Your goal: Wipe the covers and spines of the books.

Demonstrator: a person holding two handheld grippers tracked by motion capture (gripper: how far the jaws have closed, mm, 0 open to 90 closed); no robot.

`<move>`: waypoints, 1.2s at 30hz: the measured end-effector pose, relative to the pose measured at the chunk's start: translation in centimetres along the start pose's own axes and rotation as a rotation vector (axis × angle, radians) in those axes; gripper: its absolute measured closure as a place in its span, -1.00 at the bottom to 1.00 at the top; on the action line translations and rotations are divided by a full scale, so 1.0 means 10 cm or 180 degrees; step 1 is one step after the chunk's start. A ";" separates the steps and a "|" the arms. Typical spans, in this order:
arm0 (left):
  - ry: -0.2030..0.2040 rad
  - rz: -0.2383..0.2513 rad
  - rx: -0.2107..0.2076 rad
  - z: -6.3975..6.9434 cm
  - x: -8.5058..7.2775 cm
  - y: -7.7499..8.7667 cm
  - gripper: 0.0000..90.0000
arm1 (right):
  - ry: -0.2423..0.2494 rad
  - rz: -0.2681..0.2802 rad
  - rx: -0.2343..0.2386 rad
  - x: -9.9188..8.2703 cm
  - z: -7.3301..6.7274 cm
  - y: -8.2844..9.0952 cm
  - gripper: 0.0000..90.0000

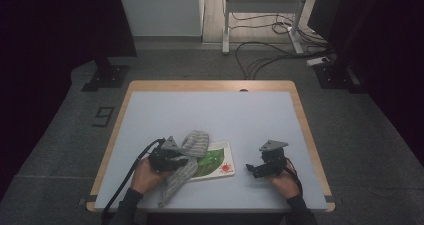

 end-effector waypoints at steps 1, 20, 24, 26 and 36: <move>0.0002 0.0007 -0.0004 0.01 -0.01 0.01 0.56 | 0.0001 0.0000 -0.0001 0.00 0.00 0.00 -1.00; -0.0065 0.0056 -0.0078 0.24 -0.02 -0.03 0.55 | -0.0002 -0.0002 0.0000 0.00 0.00 0.00 -1.00; -0.0131 0.0031 -0.0095 0.28 0.04 -0.09 0.55 | -0.0001 -0.0002 -0.0001 0.00 0.00 0.00 -1.00; -0.0150 0.0035 -0.0127 0.31 0.08 -0.13 0.55 | -0.0002 -0.0002 -0.0001 0.00 0.00 0.00 -1.00; -0.0275 0.0034 -0.0240 0.46 0.29 -0.34 0.55 | -0.0002 -0.0002 0.0000 0.00 0.00 0.00 -1.00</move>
Point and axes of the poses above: each handheld gripper's, and its own axes: y roughly backward along the jaws, x roughly out of its top, z roughly to its right, the point moved 7 cm from there along -y, roughly forward along the jaws, and after that the axes turned 3 degrees about z, right-handed, at the moved point
